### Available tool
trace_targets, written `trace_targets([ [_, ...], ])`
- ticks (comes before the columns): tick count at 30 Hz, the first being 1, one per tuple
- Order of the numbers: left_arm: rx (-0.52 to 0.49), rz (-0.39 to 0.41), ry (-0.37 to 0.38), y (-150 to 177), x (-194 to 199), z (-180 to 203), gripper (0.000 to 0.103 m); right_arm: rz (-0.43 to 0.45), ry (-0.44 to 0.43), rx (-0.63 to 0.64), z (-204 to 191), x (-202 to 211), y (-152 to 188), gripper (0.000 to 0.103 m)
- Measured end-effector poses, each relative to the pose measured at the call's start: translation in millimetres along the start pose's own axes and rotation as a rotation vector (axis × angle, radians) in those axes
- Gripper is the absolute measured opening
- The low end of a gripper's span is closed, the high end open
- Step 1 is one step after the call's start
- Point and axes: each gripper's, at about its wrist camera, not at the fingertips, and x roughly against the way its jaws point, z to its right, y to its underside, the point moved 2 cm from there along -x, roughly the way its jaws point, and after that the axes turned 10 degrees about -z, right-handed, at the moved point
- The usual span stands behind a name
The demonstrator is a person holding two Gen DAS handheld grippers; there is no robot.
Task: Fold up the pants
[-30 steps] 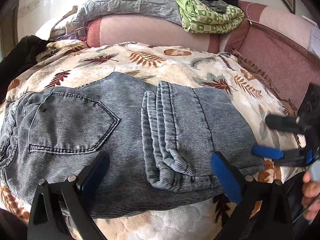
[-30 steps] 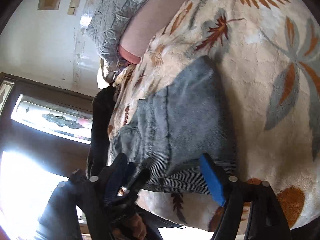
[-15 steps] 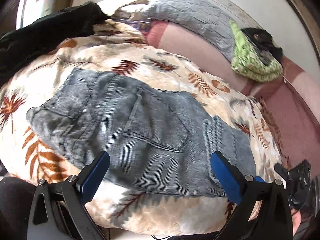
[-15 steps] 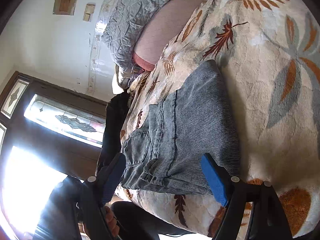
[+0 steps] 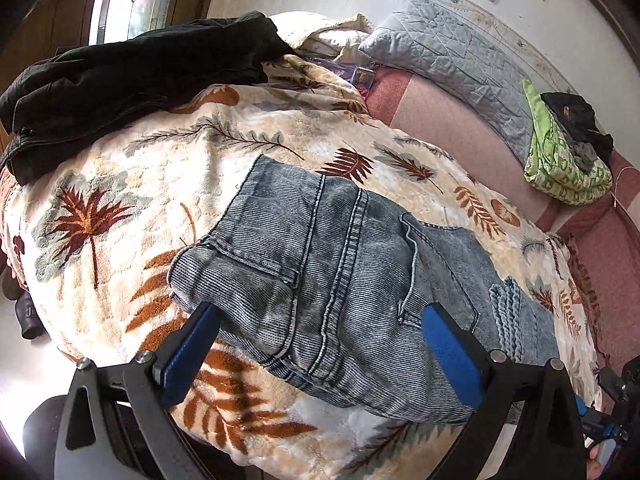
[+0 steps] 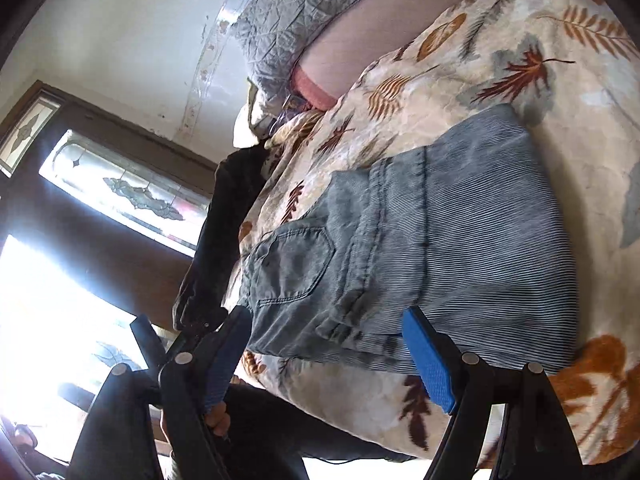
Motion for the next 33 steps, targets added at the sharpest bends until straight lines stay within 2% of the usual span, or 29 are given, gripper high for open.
trace_targets([
  [5, 0.012, 0.002, 0.017, -1, 0, -9, 0.101, -0.057, 0.050, 0.090, -45, -46, -24, 0.080],
  [9, 0.027, -0.004, 0.035, -1, 0, -16, 0.101, -0.116, 0.115, 0.121, -57, -89, -36, 0.081],
  [10, 0.032, -0.006, 0.040, -1, 0, -18, 0.101, -0.153, 0.125, 0.115, -54, -102, -36, 0.081],
  [12, 0.042, -0.006, 0.044, -1, 1, -23, 0.101, -0.310, 0.189, 0.033, -36, -135, -32, 0.081],
  [13, 0.051, -0.005, 0.045, -2, 2, -25, 0.101, -0.321, 0.217, 0.024, -35, -140, -33, 0.081],
  [15, 0.075, 0.006, 0.056, -1, 5, -32, 0.101, -0.320, 0.228, 0.039, -50, -137, -38, 0.081],
  [16, 0.088, 0.014, 0.060, -1, 7, -36, 0.101, -0.322, 0.204, 0.041, -58, -135, -41, 0.081],
  [20, 0.131, 0.016, 0.071, -1, 9, -48, 0.101, -0.227, 0.185, 0.102, -87, -125, -56, 0.081],
  [25, 0.172, -0.012, 0.098, 1, 5, -60, 0.101, -0.204, 0.199, 0.040, -74, -158, -79, 0.082],
  [28, 0.219, -0.021, 0.118, 2, 4, -71, 0.101, -0.272, 0.207, -0.097, -42, -188, -85, 0.082],
  [29, 0.232, -0.019, 0.121, 2, 4, -75, 0.101, -0.243, 0.192, -0.112, -44, -183, -88, 0.082],
  [31, 0.251, -0.022, 0.124, 3, 3, -79, 0.101, -0.260, 0.167, -0.081, -57, -181, -96, 0.082],
  [33, 0.257, -0.035, 0.130, 2, 0, -80, 0.101, -0.225, 0.189, -0.031, -71, -177, -110, 0.082],
])
